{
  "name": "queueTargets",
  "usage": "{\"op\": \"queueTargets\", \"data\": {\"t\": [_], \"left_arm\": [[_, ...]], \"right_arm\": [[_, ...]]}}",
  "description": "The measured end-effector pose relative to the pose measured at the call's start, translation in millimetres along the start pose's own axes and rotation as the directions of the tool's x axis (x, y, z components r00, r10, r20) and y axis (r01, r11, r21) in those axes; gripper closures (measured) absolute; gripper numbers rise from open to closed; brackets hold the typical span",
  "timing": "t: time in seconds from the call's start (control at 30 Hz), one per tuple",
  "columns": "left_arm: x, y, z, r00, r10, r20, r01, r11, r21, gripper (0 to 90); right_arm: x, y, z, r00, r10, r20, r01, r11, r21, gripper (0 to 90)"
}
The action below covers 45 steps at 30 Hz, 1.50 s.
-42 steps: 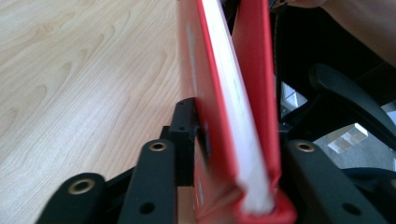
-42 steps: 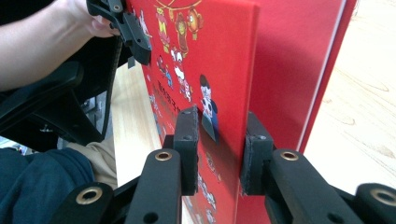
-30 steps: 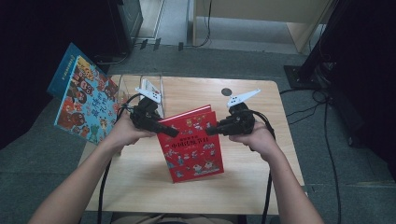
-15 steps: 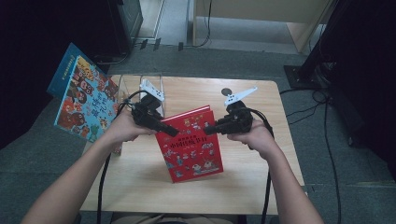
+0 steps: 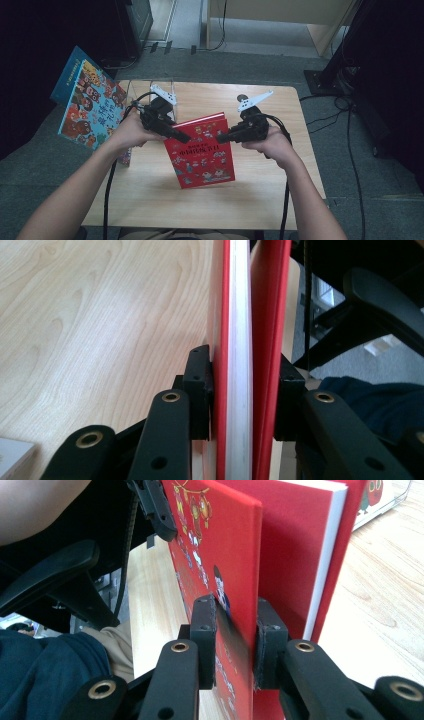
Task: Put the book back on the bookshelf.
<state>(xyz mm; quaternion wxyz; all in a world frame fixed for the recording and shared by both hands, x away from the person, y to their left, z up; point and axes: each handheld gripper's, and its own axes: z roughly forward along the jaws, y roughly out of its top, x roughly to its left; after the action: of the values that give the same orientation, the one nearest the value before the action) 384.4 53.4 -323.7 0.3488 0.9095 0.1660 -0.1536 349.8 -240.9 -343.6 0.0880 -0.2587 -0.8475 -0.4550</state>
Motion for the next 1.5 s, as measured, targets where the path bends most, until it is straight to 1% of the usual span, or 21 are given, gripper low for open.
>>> {"op": "queueTargets", "data": {"t": [0.1, 0.23, 0.3, 0.33, 0.43, 0.47, 0.53, 0.6, 0.67, 0.77, 0.8, 0.83, 0.87, 0.93, 1.07, 1.1, 1.27, 1.37, 1.4, 1.47, 1.5], "left_arm": [[-1.6, 1.4, 0.5, 0.9999, 0.010, -0.010, -0.010, 0.9999, 0.008, 70.6], [-1.7, 3.6, 1.2, 0.9999, 0.012, -0.011, -0.012, 0.9998, 0.017, 69.5], [-2.5, 4.8, 1.3, 0.9998, 0.014, -0.017, -0.014, 0.9997, 0.019, 68.7], [-3.0, 5.2, 0.7, 0.9994, 0.022, -0.024, -0.022, 0.9996, 0.017, 69.0], [-3.7, 5.3, -0.9, 0.9995, 0.028, -0.017, -0.027, 0.9996, 0.011, 71.7], [-5.2, 5.3, -1.6, 0.9995, 0.027, -0.019, -0.027, 0.9996, 0.005, 72.5], [-5.5, 6.0, -1.4, 0.9995, 0.028, -0.014, -0.028, 0.9995, 0.017, 73.2], [-5.5, 5.1, -1.5, 0.9992, 0.040, -0.007, -0.040, 0.9990, 0.020, 73.7], [-5.3, 3.6, -1.8, 0.9992, 0.039, -0.010, -0.038, 0.9990, 0.022, 74.2], [-3.9, 1.9, -1.8, 0.9991, 0.039, -0.019, -0.038, 0.9987, 0.033, 76.4], [-4.2, 1.7, -0.8, 0.9990, 0.041, -0.019, -0.040, 0.9985, 0.037, 77.5], [-4.2, 1.7, -0.8, 0.9990, 0.041, -0.019, -0.040, 0.9985, 0.037, 77.6], [-4.7, 2.8, 1.3, 0.9990, 0.039, -0.020, -0.038, 0.9980, 0.050, 77.6], [-4.9, 3.3, 1.9, 0.9989, 0.043, -0.019, -0.042, 0.9976, 0.055, 77.3], [-4.9, 4.9, 3.3, 0.9994, 0.033, -0.013, -0.032, 0.9976, 0.061, 75.9], [-4.9, 6.3, 3.7, 0.9996, 0.024, -0.010, -0.024, 0.9978, 0.062, 75.5], [-5.5, 11.7, 3.4, 0.9998, 0.018, -0.008, -0.018, 0.9962, 0.085, 74.2], [-4.9, 14.6, 4.0, 1.0000, 0.003, -0.005, -0.003, 0.9952, 0.097, 73.5], [-4.3, 15.4, 4.3, 1.0000, -0.008, -0.004, 0.008, 0.9948, 0.102, 73.6], [-3.6, 17.0, 4.5, 0.9999, -0.010, -0.008, 0.011, 0.9938, 0.111, 73.7], [-3.3, 17.7, 4.6, 0.9997, -0.022, -0.009, 0.023, 0.9933, 0.113, 73.8]], "right_arm": [[0.6, 0.7, 0.3, 1.0000, -0.002, -0.005, 0.002, 1.000, 0.006, 75.9], [0.5, 0.7, 0.6, 1.0000, 0.001, -0.008, -0.001, 1.000, 0.008, 76.1], [0.4, 0.5, 0.7, 1.0000, 0.001, -0.009, -0.001, 1.000, 0.008, 76.4], [0.5, 0.4, 0.6, 0.9999, -0.002, -0.011, 0.002, 1.000, 0.009, 76.4], [0.5, 0.0, 0.2, 0.9999, 0.000, -0.011, 0.000, 1.000, 0.010, 75.9], [-0.7, -1.2, -1.3, 0.9999, 0.009, -0.011, -0.009, 1.000, 0.006, 74.8], [-1.7, -2.1, -2.0, 0.9999, 0.013, -0.009, -0.013, 1.000, -0.001, 74.8], [-1.6, -2.7, -1.8, 0.9999, 0.008, -0.014, -0.008, 1.000, -0.001, 74.6], [-3.1, -3.1, -4.1, 0.9993, 0.033, -0.017, -0.033, 0.999, -0.005, 74.1], [-6.8, -4.9, -10.9, 0.9981, 0.061, 0.006, -0.060, 0.998, -0.033, 75.1], [-7.6, -5.9, -12.7, 0.9976, 0.068, 0.015, -0.067, 0.997, -0.033, 76.9], [-7.9, -7.1, -13.7, 0.9974, 0.067, 0.027, -0.066, 0.997, -0.031, 79.2], [-7.7, -8.2, -13.7, 0.9974, 0.066, 0.030, -0.065, 0.998, -0.028, 79.9], [-6.9, -9.6, -13.7, 0.9977, 0.049, 0.047, -0.048, 0.998, -0.035, 80.5], [-6.9, -10.3, -13.7, 0.9977, 0.044, 0.051, -0.042, 0.998, -0.040, 80.6], [-7.0, -9.6, -13.5, 0.9978, 0.041, 0.053, -0.039, 0.998, -0.039, 80.5], [-6.5, -7.8, -12.6, 0.9979, 0.039, 0.051, -0.038, 0.999, -0.034, 80.1], [-6.1, -6.6, -11.6, 0.9976, 0.045, 0.053, -0.043, 0.999, -0.033, 79.7], [-6.2, -6.3, -11.2, 0.9975, 0.045, 0.054, -0.044, 0.999, -0.033, 79.7], [-6.4, -5.6, -10.0, 0.9975, 0.045, 0.055, -0.043, 0.998, -0.035, 79.7], [-6.5, -5.3, -9.5, 0.9974, 0.046, 0.055, -0.044, 0.998, -0.035, 79.6]]}}
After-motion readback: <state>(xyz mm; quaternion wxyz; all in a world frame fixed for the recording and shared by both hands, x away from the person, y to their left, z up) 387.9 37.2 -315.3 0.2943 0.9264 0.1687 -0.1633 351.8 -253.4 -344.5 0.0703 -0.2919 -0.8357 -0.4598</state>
